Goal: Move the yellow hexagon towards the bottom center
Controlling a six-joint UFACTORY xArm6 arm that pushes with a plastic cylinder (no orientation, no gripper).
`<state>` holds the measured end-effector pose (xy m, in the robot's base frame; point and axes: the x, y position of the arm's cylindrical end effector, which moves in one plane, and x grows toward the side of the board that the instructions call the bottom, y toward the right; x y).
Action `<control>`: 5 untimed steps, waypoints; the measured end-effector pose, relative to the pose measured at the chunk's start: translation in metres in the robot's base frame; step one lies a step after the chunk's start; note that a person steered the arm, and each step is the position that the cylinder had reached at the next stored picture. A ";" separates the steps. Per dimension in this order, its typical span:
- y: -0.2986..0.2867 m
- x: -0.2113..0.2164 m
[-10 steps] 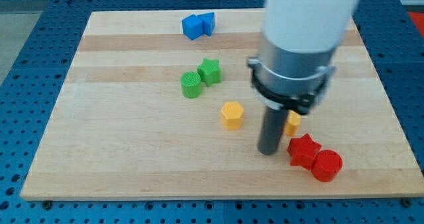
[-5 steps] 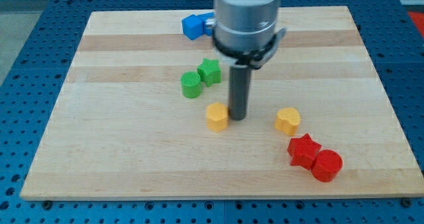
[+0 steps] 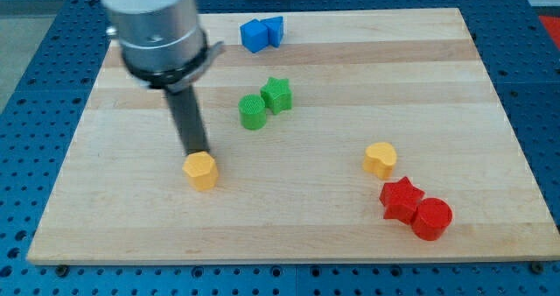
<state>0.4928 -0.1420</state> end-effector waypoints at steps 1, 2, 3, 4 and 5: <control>-0.007 0.037; 0.016 0.048; 0.034 0.040; 0.047 0.062; 0.052 0.093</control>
